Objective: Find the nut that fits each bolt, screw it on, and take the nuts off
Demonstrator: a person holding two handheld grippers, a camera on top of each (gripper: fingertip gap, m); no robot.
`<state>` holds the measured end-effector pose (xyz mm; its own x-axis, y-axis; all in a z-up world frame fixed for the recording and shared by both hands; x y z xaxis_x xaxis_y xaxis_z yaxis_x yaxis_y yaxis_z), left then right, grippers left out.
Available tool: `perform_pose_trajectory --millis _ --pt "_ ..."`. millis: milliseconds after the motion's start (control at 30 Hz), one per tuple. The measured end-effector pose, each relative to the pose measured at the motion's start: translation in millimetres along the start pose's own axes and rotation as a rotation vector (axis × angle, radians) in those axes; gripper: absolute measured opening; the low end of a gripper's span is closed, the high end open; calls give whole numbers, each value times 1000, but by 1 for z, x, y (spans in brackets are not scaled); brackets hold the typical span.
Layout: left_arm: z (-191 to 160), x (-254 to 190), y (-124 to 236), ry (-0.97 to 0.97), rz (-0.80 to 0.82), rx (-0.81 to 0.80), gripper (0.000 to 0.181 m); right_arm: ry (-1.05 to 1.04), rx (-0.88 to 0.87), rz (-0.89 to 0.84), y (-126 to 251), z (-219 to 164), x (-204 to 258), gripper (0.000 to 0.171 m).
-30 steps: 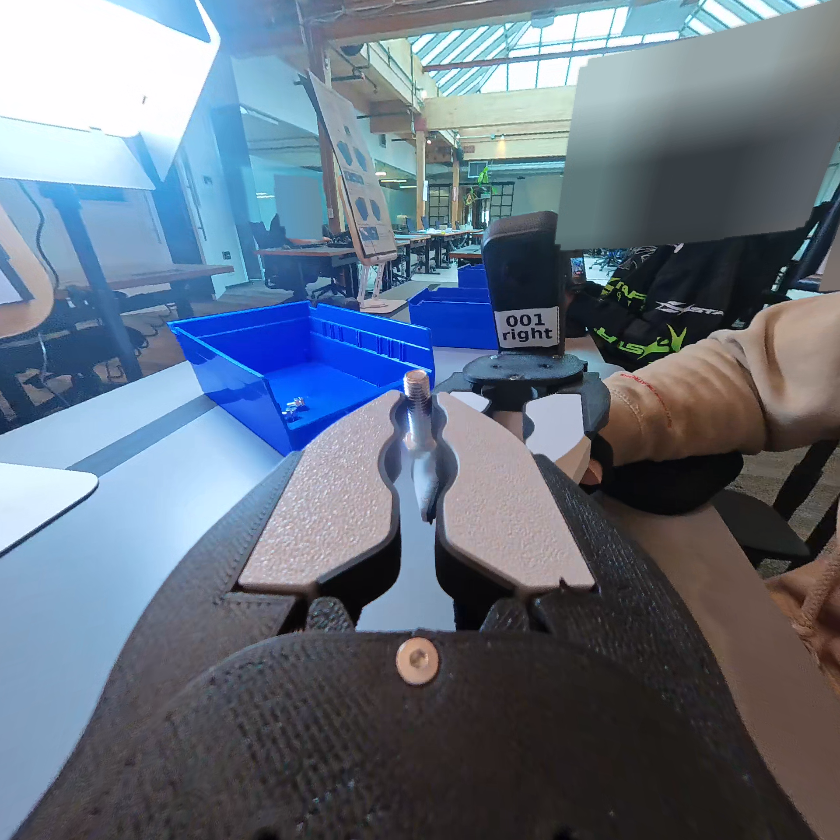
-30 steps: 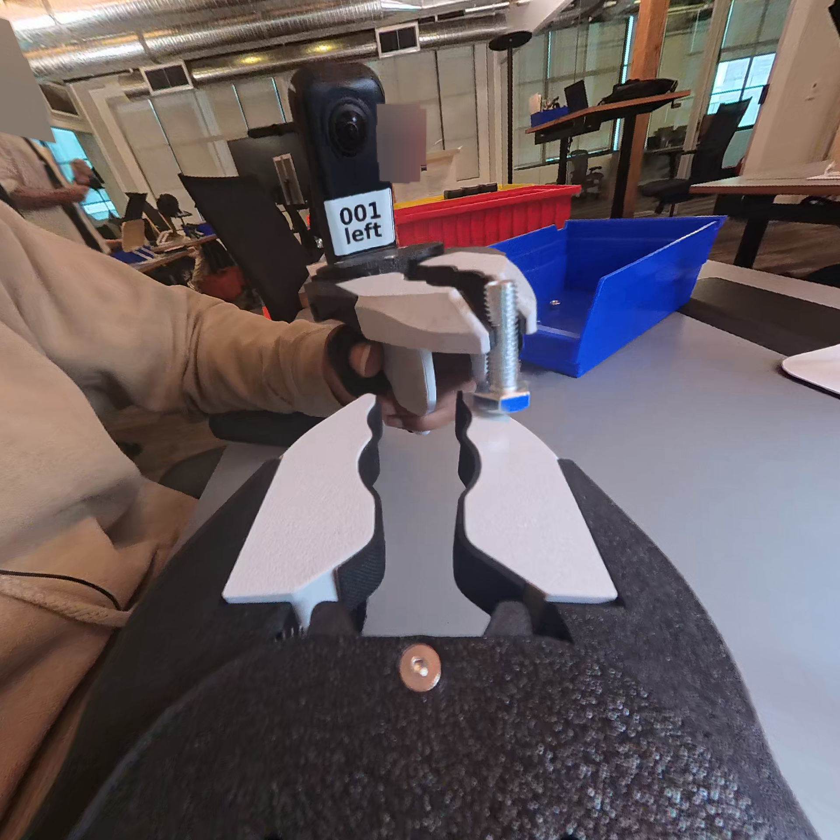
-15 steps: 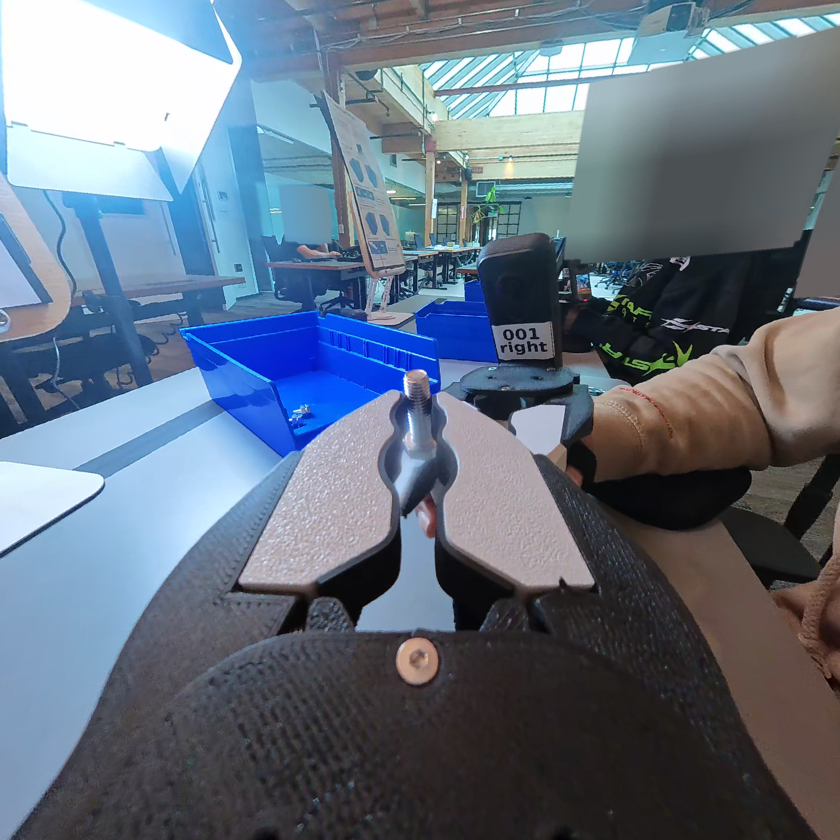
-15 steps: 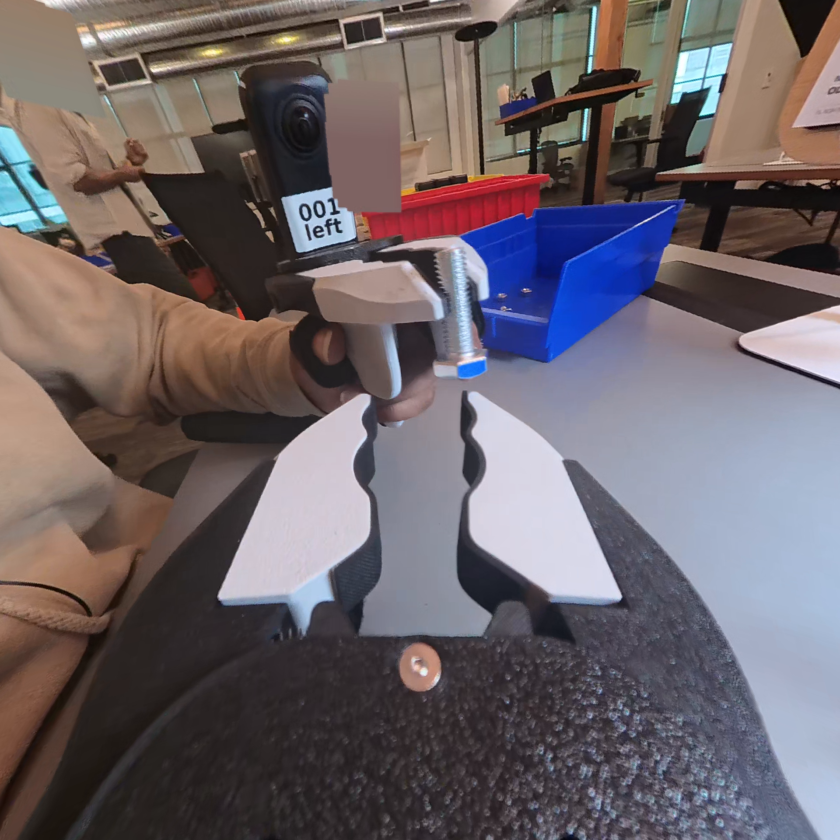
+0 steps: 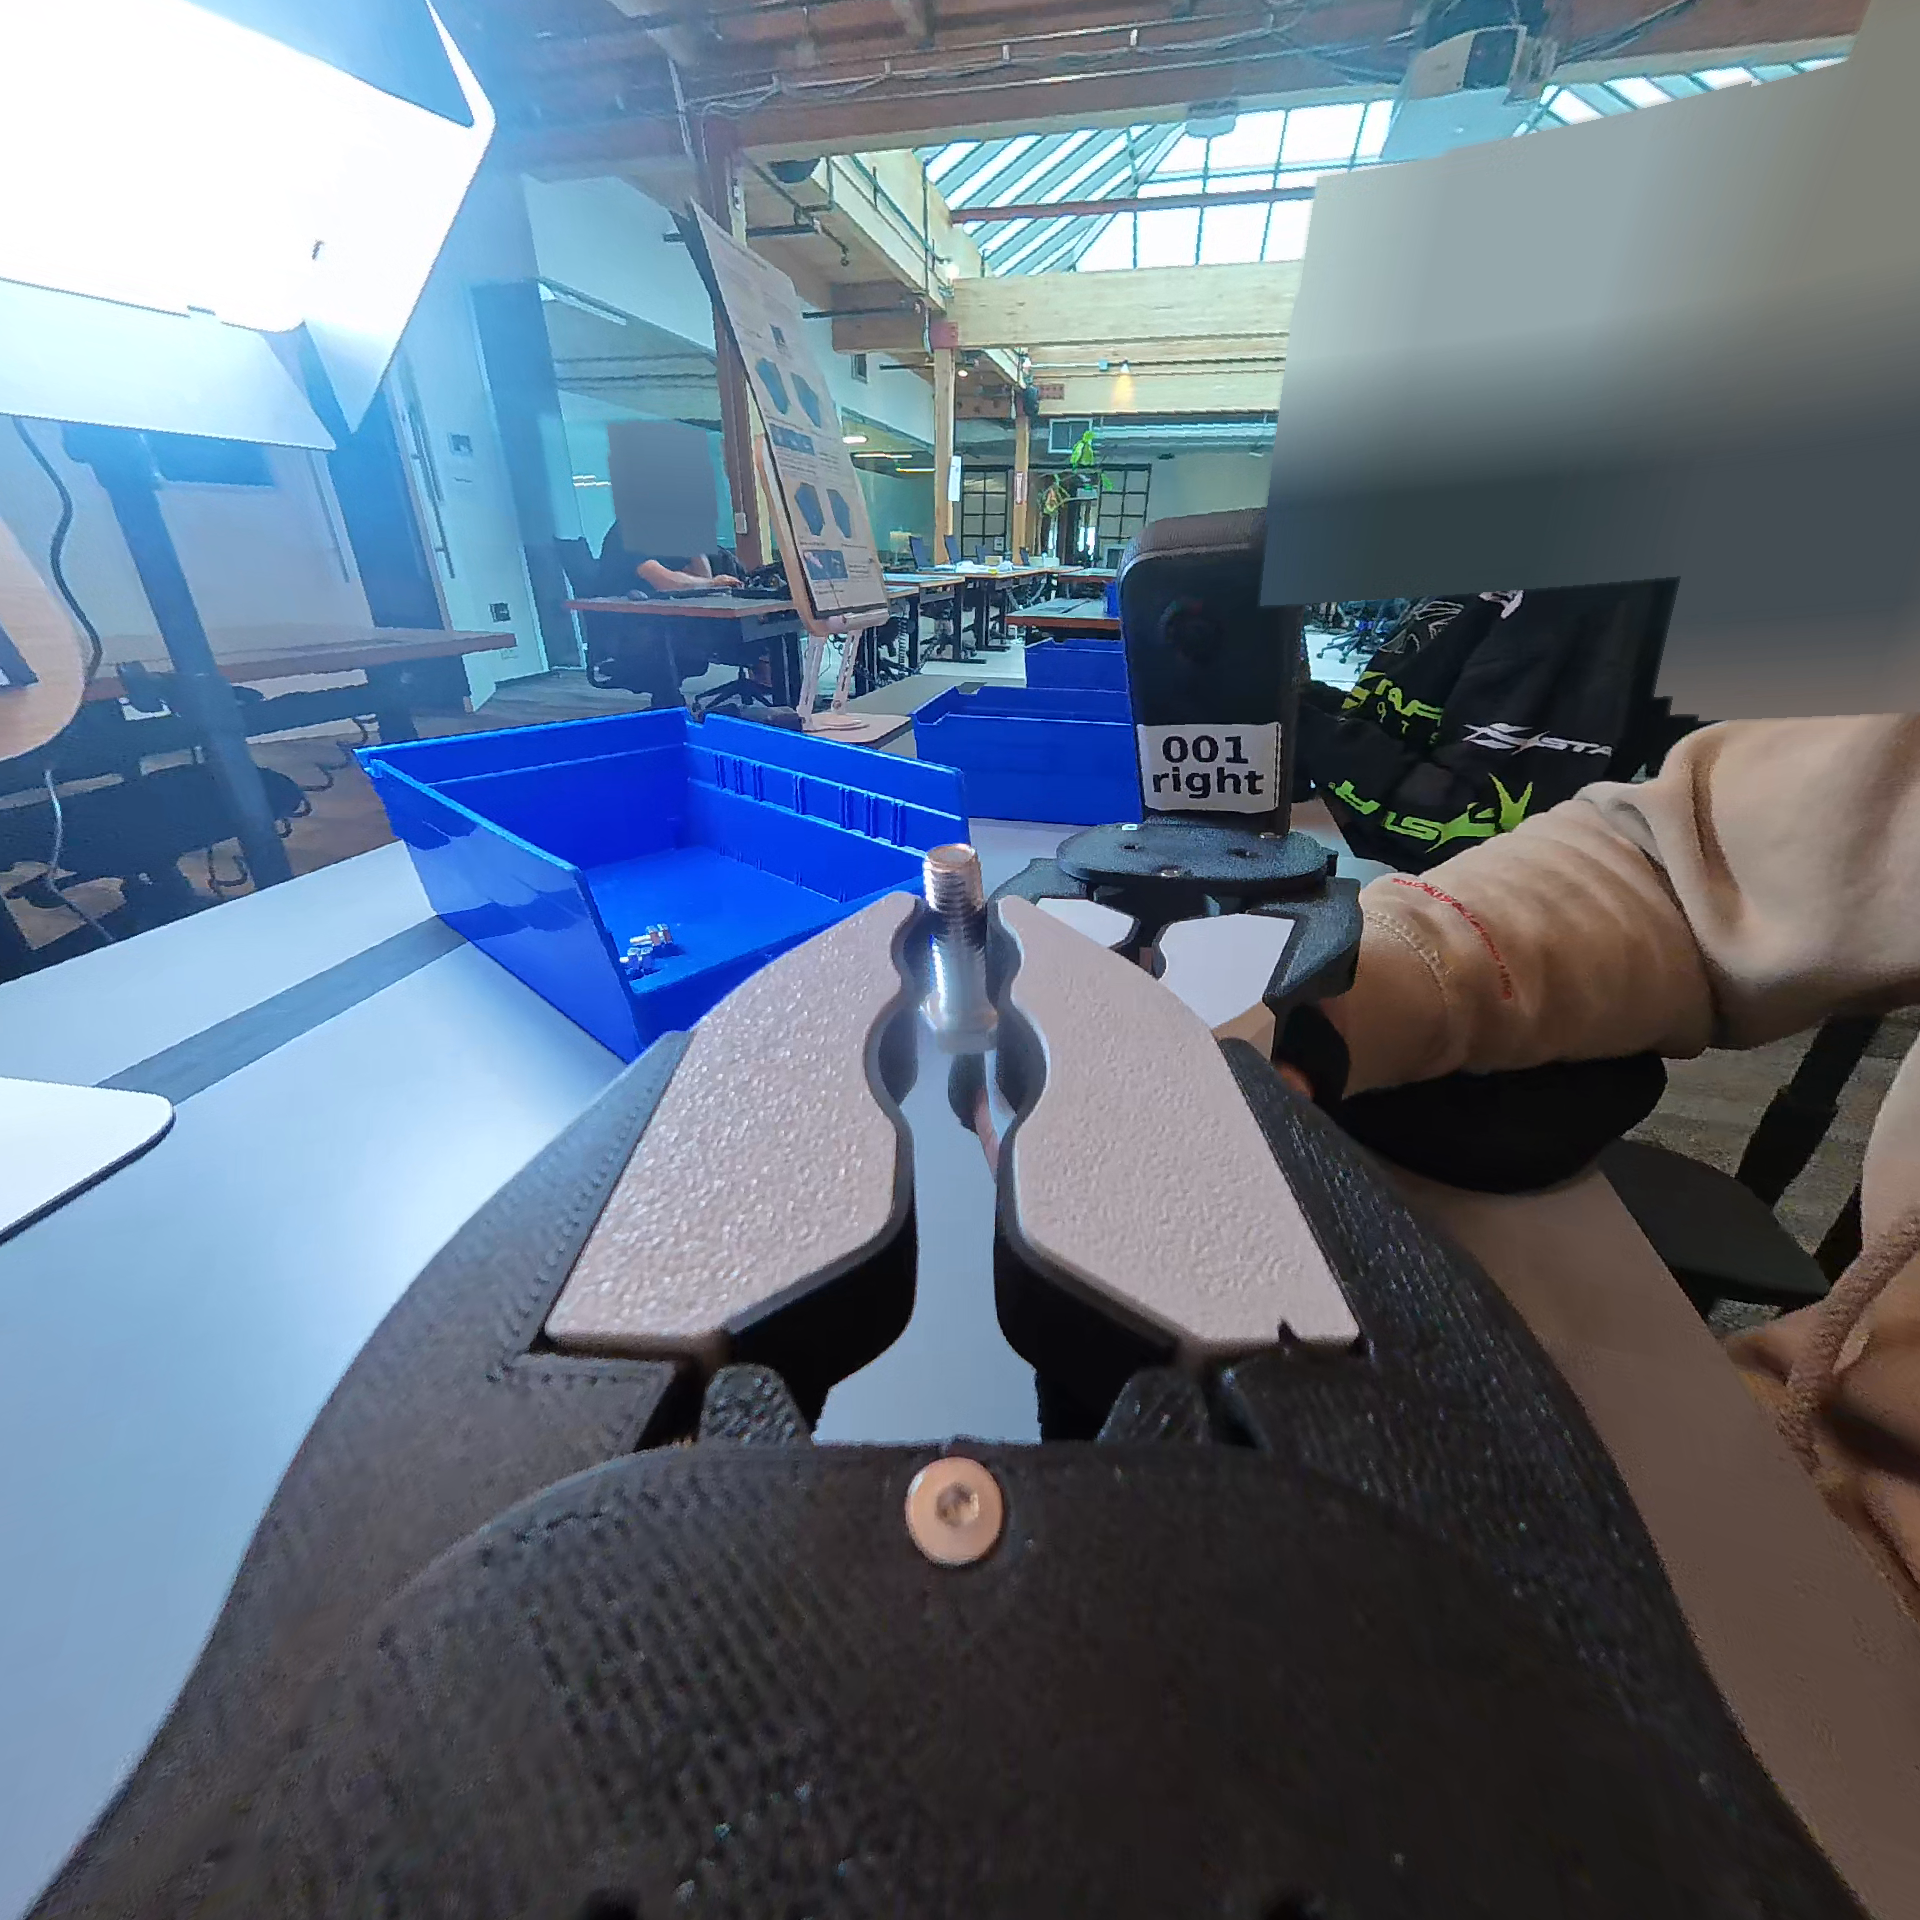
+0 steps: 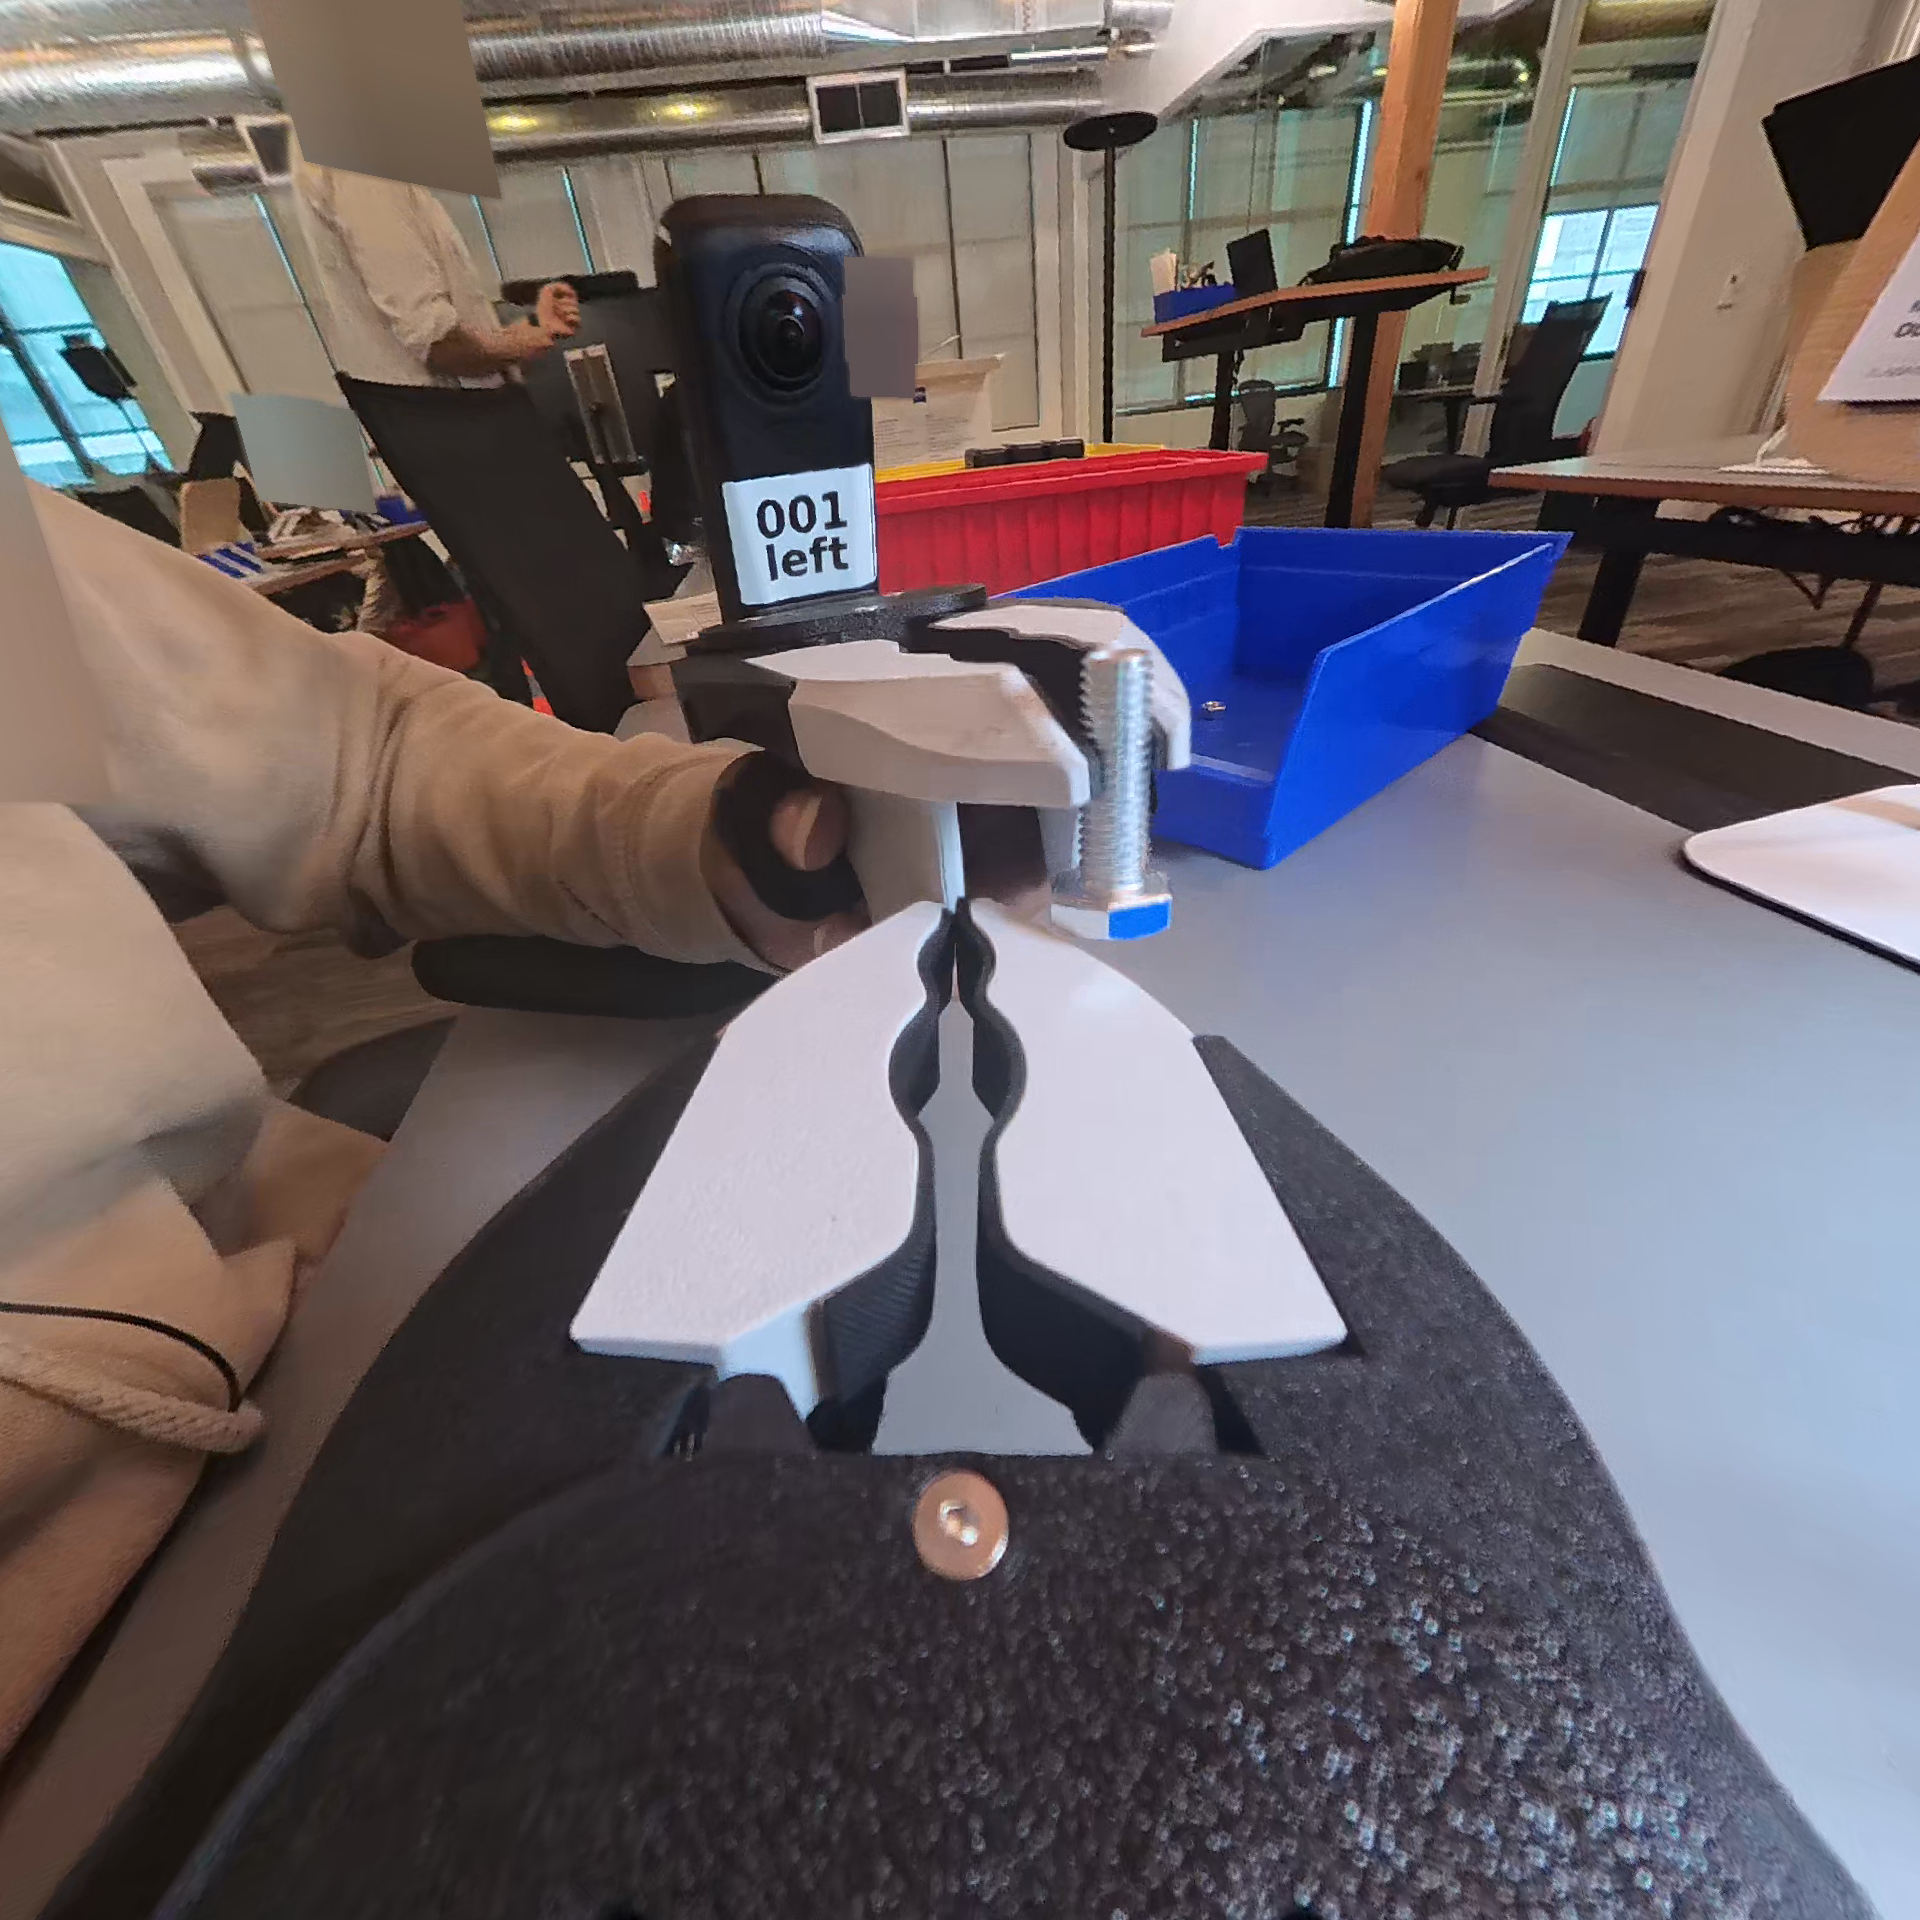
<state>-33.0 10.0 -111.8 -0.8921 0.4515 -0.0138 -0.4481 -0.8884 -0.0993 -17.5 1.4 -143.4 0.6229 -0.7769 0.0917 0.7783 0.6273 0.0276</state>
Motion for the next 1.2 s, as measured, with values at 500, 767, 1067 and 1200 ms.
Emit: perform_pose_trajectory --millis 500,767,1067,1200 --pt "1 0 -1 -6 4 11 10 57 -20 -188 12 9 -27 33" --pt "-5 0 -5 -20 24 44 10 129 5 -232 14 8 -25 18" --pt "50 57 39 -62 248 1 28 102 -33 -290 30 21 -42 18" --pt "89 139 120 -16 599 94 22 84 -64 -348 44 31 -57 18"
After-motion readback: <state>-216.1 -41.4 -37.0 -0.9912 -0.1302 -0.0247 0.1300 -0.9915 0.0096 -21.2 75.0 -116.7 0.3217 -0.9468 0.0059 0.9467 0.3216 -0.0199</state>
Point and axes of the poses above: each gripper's, where its closed fingertips meet, y back along the fingers, z out of its top, x = y × z across the jaws, the point moved 2 cm from there along y, back along the fingers, and after that the axes turned 1 degree about x, right-handed, at the moved point
